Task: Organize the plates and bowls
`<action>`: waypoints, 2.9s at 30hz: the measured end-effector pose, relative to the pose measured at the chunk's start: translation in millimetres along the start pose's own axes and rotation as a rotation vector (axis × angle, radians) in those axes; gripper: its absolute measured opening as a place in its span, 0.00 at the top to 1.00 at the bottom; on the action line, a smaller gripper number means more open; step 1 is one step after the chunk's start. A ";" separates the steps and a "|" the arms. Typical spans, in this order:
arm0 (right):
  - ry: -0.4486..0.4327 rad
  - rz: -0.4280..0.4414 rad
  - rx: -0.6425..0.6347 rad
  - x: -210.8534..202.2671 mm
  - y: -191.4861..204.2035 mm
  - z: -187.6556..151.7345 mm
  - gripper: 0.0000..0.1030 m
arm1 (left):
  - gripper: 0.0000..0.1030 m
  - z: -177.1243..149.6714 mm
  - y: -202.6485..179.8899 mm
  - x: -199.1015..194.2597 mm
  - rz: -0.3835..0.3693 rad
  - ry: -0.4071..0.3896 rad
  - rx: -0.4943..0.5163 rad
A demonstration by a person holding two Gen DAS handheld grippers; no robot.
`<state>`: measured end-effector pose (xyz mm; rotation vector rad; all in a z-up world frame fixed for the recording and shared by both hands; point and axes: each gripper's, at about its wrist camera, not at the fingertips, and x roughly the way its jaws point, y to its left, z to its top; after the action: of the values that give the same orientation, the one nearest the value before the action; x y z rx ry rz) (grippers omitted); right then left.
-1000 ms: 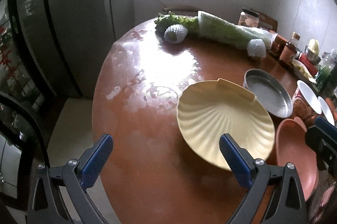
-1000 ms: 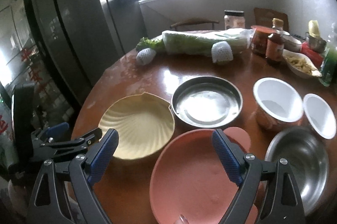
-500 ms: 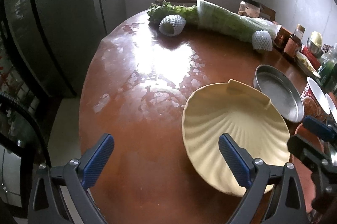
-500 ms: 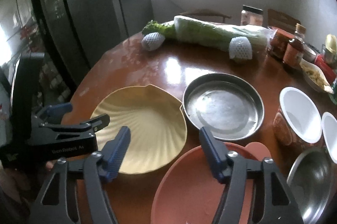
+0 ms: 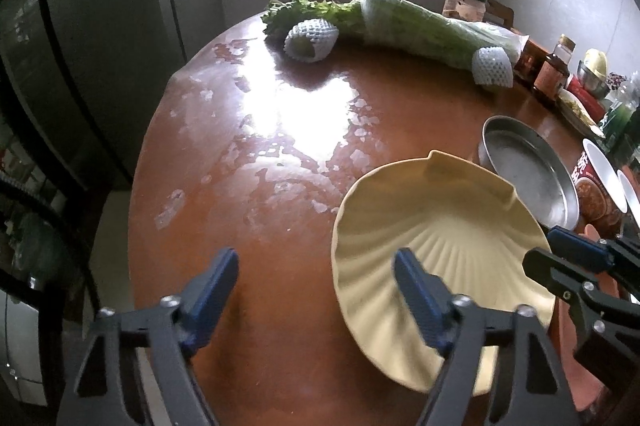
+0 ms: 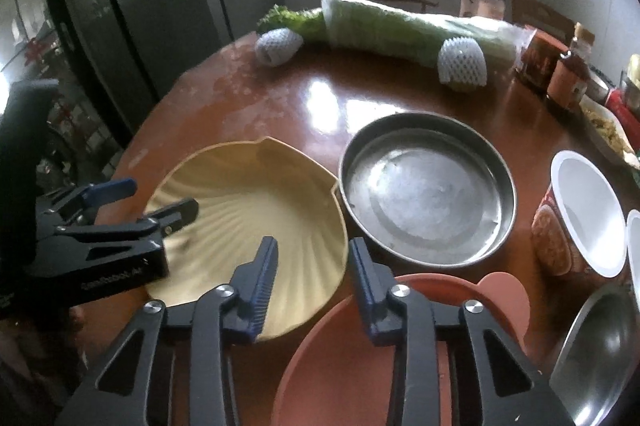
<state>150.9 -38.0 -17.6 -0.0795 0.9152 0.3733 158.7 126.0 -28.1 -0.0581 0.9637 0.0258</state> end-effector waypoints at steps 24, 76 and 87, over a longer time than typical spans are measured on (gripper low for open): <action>0.009 0.001 -0.045 4.0 7.2 12.5 0.86 | 0.69 -11.9 1.2 -20.0 -0.037 -0.012 -0.034; -0.060 0.079 -0.072 -12.4 9.8 10.1 0.73 | 0.58 -65.0 0.0 -68.2 0.081 -0.085 -0.114; -0.151 0.089 -0.090 -63.2 11.2 -7.4 0.55 | 0.48 -66.9 -12.5 -100.2 0.079 -0.164 -0.110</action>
<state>106.5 -47.0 28.5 -0.0922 0.7538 0.4967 47.4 109.8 16.6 -0.1178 0.7993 0.1542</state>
